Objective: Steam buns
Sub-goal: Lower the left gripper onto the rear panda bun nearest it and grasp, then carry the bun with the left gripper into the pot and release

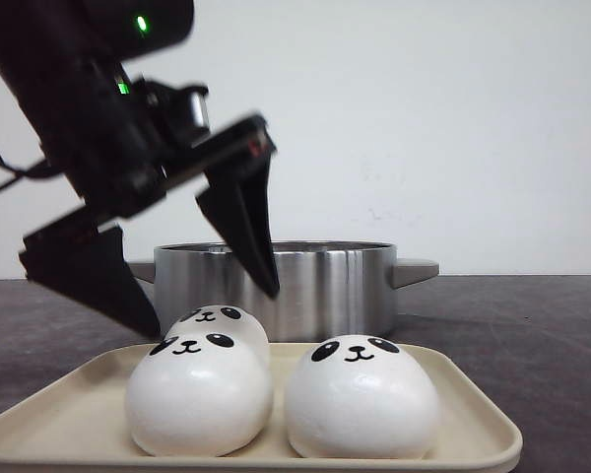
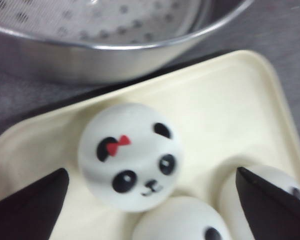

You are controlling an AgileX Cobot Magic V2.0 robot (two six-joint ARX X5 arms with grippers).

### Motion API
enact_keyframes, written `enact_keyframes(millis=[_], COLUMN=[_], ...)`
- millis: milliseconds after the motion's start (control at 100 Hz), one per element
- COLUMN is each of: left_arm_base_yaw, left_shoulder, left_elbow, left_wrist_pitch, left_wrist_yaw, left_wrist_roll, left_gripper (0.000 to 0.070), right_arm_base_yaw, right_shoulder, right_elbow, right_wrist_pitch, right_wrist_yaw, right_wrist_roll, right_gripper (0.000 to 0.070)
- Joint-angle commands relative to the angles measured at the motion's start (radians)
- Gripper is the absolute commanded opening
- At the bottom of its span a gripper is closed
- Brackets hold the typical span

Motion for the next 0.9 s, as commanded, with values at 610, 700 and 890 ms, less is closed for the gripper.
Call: enact_keyframes(millis=[610, 700, 890], left_arm_base_yaw=[-0.009, -0.011, -0.037], left_shoulder=[0.082, 0.076, -0.022], left_elbow=[0.016, 0.018, 0.080], left_wrist_pitch=[0.005, 0.004, -0.060], left_wrist_yaw=[-0.031, -0.026, -0.024], left_wrist_roll=[-0.002, -0.003, -0.001], left_gripper=[0.0003, 0.0003, 0.0003], right_arm_base_yaw=[0.011, 0.011, 0.011], right_shoulder=[0.008, 0.008, 0.008], right_elbow=[0.018, 0.018, 0.018], right_wrist_pitch=[-0.038, -0.044, -0.050], right_wrist_yaw=[0.009, 0.009, 0.009], right_wrist_roll=[0.017, 0.011, 0.010], right_gripper=[0.0012, 0.0012, 0.0012])
